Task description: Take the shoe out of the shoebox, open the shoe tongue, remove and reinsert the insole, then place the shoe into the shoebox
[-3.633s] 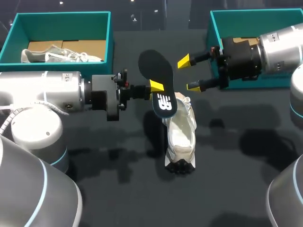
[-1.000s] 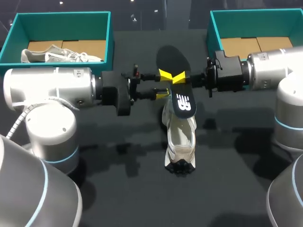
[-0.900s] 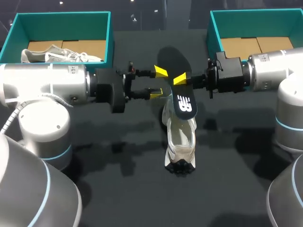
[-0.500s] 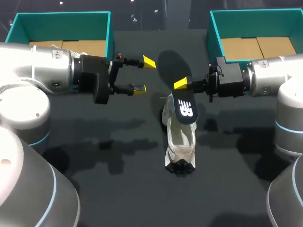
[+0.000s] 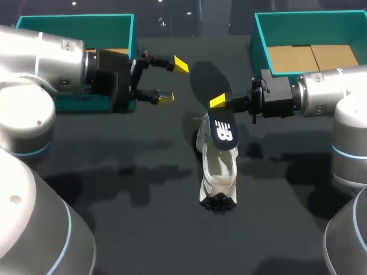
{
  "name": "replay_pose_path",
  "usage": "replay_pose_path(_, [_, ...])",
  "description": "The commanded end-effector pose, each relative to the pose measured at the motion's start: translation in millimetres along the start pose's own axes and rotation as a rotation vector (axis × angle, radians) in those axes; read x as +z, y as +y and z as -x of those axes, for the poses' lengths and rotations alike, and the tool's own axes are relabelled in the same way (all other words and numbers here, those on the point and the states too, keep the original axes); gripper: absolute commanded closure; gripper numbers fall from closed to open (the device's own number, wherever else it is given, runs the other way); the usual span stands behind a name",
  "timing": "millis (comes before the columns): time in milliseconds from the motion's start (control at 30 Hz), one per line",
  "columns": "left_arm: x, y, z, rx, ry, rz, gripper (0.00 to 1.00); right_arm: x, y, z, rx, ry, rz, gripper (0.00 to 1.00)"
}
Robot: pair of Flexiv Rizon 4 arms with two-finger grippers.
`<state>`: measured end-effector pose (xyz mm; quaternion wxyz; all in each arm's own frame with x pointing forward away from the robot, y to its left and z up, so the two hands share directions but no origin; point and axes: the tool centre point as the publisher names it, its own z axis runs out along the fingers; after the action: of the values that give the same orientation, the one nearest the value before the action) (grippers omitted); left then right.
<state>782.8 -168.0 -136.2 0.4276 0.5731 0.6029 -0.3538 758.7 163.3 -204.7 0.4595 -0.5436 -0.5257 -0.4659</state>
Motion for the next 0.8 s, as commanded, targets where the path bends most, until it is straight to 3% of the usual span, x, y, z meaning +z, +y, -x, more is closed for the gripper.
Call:
replay_pose_path(33, [4.2, 26.2, 28.0, -0.003, 0.254, -0.094, 0.00, 0.8, -0.7, -0.5, 0.001, -0.004, 0.001, 1.00])
replay_pose_path(233, [16.5, 38.3, 36.4, -0.095, 0.438, -0.181, 0.00, 0.8, -0.7, -0.5, 0.001, -0.004, 0.001, 1.00])
replay_pose_path(400, [24.1, 43.9, 43.5, -0.129, 0.507, -0.245, 0.00, 0.8, -0.7, -0.5, 0.001, -0.004, 0.001, 1.00])
replay_pose_path(800, [58.0, 39.6, 58.1, -0.145, 0.826, -0.280, 0.00, 0.8, -0.7, -0.5, 0.001, -0.004, 0.001, 1.00])
